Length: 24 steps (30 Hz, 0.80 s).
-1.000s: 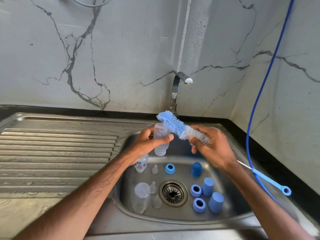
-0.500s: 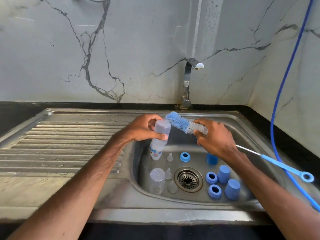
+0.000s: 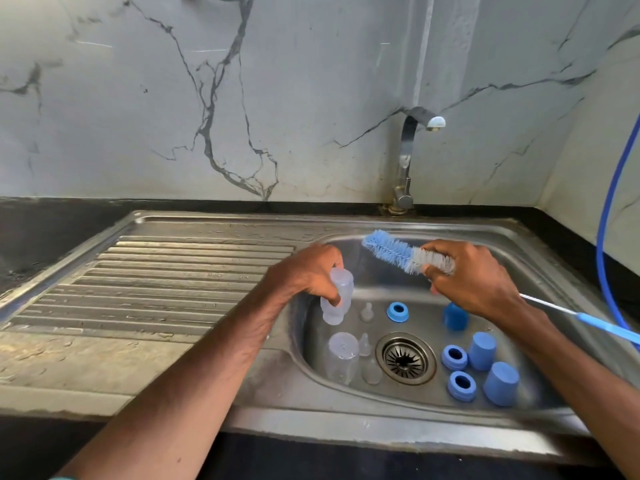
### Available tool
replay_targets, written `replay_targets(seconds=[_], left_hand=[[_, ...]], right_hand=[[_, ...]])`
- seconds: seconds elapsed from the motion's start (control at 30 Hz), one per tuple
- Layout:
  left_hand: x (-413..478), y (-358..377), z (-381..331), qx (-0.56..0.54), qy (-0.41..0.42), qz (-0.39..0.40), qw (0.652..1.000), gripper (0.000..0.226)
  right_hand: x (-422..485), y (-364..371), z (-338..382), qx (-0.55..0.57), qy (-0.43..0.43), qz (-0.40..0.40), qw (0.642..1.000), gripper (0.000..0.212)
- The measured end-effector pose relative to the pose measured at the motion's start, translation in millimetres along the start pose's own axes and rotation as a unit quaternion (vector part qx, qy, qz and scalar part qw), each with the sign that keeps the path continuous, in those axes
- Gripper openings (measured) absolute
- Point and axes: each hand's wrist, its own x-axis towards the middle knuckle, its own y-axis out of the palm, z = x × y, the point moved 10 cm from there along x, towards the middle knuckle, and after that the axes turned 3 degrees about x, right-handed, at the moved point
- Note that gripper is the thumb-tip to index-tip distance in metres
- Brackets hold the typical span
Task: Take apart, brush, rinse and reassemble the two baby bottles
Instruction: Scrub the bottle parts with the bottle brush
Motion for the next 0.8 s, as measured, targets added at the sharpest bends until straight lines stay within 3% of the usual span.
replay_targets(seconds=[0.23, 0.8], left_hand=[[3, 26, -4, 0.046, -0.017, 0.032, 0.998, 0.081], [0, 52, -14, 0.097, -0.017, 0.070, 0.993, 0.085]], right_hand=[[3, 7, -5, 0.014, -0.006, 0.013, 1.000, 0.033], [5, 18, -7, 0.004, -0.025, 0.047, 0.999, 0.039]])
